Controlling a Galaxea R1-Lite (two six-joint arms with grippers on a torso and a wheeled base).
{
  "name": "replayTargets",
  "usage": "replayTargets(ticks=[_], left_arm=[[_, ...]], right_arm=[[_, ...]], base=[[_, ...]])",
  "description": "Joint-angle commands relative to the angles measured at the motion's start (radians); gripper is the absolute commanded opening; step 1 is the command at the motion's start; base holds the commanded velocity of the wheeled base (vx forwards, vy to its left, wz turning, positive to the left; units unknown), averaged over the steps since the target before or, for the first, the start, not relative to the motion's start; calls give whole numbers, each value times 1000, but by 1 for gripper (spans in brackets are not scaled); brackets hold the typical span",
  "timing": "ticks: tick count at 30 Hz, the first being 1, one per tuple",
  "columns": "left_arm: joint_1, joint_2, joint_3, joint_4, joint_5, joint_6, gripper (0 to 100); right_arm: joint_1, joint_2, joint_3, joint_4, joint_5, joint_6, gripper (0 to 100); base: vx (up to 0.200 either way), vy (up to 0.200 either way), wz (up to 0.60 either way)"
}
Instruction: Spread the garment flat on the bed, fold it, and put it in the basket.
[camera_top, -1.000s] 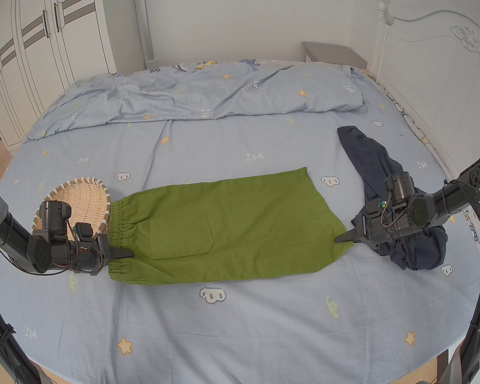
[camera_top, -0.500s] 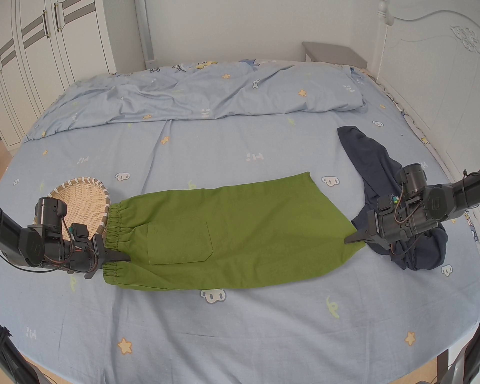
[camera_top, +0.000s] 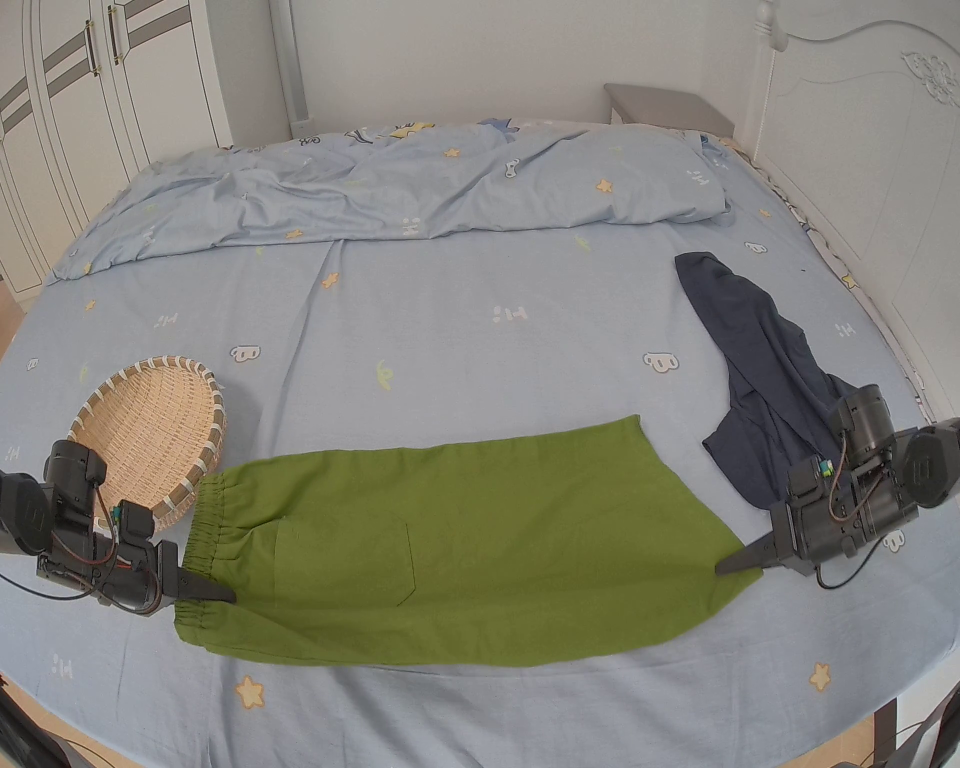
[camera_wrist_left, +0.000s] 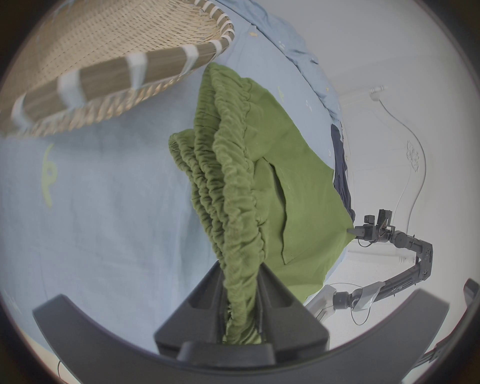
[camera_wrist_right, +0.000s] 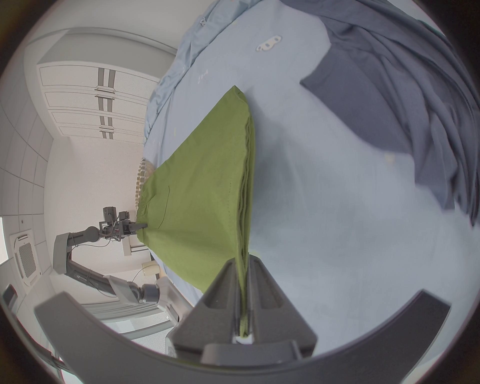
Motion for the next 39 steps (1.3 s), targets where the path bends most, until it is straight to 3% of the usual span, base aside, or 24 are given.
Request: replayTargets(ticks=[1, 6, 22, 23, 32, 36, 39], left_arm=[[62, -81, 104, 18, 1, 70, 0], [133, -82, 186, 15, 1, 164, 0], [122, -113, 224, 18, 3, 170, 0], [122, -113, 226, 19, 4, 170, 0], [119, -131, 223, 21, 4, 168, 0], [116, -253, 198, 62, 15, 164, 0], [92, -418, 34, 337, 30, 159, 0]], right_arm=[[37, -130, 131, -1, 1, -3, 0], [100, -202, 268, -37, 1, 8, 0], [129, -197, 449, -188, 1, 6, 0], [127, -192, 450, -191, 1, 2, 100], [115, -183, 442, -194, 1, 6, 100], [89, -219, 403, -192, -3, 12, 100], [65, -323, 330, -183, -7, 29, 100]], base=[[0, 0, 0], [0, 0, 0], [0, 0, 0], [0, 0, 0], [0, 0, 0], [0, 0, 0], [0, 0, 0]])
